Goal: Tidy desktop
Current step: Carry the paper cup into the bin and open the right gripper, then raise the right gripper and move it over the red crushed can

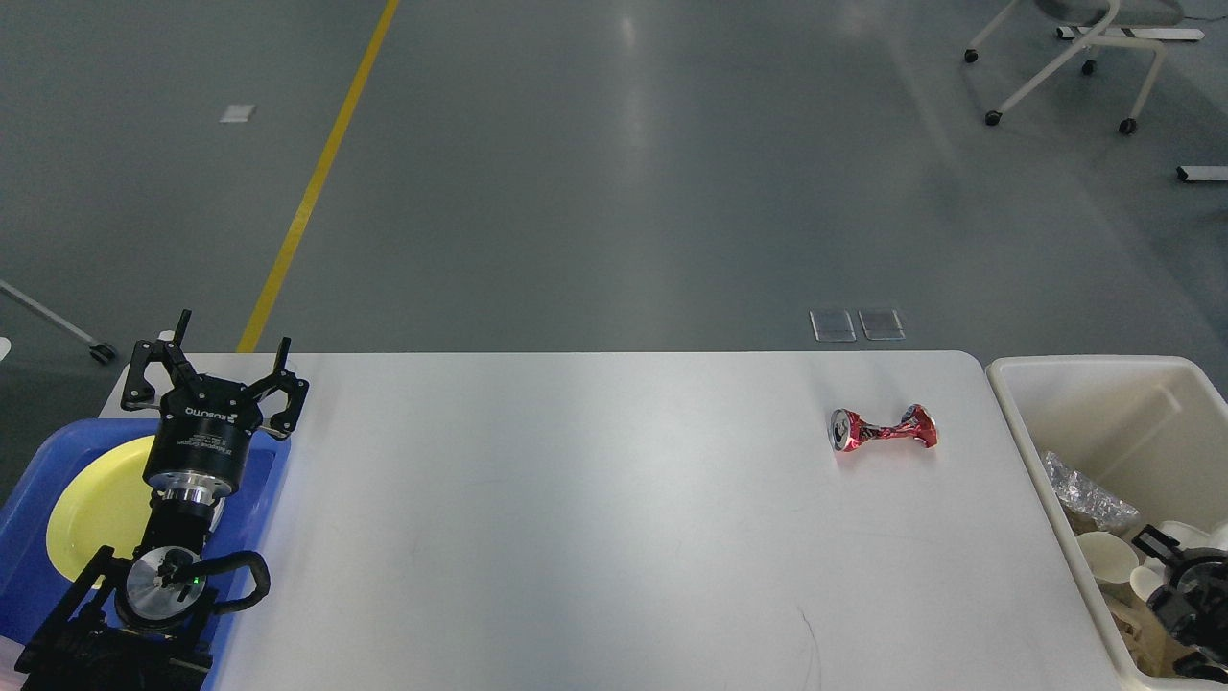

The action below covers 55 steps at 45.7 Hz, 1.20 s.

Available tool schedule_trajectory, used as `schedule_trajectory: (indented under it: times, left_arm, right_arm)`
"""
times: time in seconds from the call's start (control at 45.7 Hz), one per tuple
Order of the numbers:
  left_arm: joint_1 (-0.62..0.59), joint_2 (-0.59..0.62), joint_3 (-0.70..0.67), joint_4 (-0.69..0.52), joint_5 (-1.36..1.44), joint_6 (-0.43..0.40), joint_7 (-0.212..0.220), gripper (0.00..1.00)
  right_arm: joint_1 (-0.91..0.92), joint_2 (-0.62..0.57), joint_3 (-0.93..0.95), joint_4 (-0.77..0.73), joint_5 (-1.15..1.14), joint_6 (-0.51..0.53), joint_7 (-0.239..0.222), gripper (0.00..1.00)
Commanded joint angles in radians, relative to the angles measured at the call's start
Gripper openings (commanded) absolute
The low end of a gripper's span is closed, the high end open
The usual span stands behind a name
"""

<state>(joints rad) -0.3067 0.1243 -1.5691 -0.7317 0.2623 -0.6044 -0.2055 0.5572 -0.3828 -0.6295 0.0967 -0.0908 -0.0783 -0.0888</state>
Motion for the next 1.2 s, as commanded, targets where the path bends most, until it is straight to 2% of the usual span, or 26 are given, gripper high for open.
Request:
schedule_trajectory:
  times: [0.0,0.022,0.087,0.109,0.175,0.809,0.919,1.006,1.028,1.181]
  left_arm:
    - [0.000,0.000,0.000,0.000,0.000,0.000,-0.002,0.96]
    - [0.000,0.000,0.000,0.000,0.000,0.000,0.000,0.96]
    - [0.000,0.000,0.000,0.000,0.000,0.000,0.000,0.96]
    - [0.000,0.000,0.000,0.000,0.000,-0.002,0.000,0.96]
    - [0.000,0.000,0.000,0.000,0.000,0.000,0.000,0.96]
    - [0.000,0.000,0.000,0.000,0.000,0.000,0.000,0.96]
    - [0.000,0.000,0.000,0.000,0.000,0.000,0.000,0.96]
    - [0.000,0.000,0.000,0.000,0.000,0.000,0.000,0.96]
    - [0.000,0.000,0.001,0.000,0.000,0.000,0.000,0.96]
    - [0.000,0.000,0.000,0.000,0.000,0.000,0.000,0.96]
  right_arm:
    - [-0.017,-0.001,-0.010,0.000,0.000,-0.006,0.001,0.06]
    - [-0.019,-0.001,-0.010,0.000,0.000,-0.011,0.000,0.22]
    - [-0.016,-0.001,-0.009,0.000,0.000,-0.046,0.001,0.87]
    - [-0.013,-0.001,-0.009,0.001,0.000,-0.067,0.001,1.00]
    - [-0.017,-0.001,-0.007,0.006,0.000,-0.090,0.004,1.00]
    - [0.007,-0.019,-0.016,0.015,-0.017,-0.074,0.009,1.00]
    - [0.082,-0.067,-0.022,0.058,-0.043,-0.031,0.006,1.00]
    - [0.179,-0.119,-0.047,0.144,-0.125,0.041,0.001,1.00]
    - [0.261,-0.151,-0.068,0.214,-0.191,0.087,0.000,1.00]
    - [0.487,-0.232,-0.099,0.426,-0.377,0.280,-0.006,1.00]
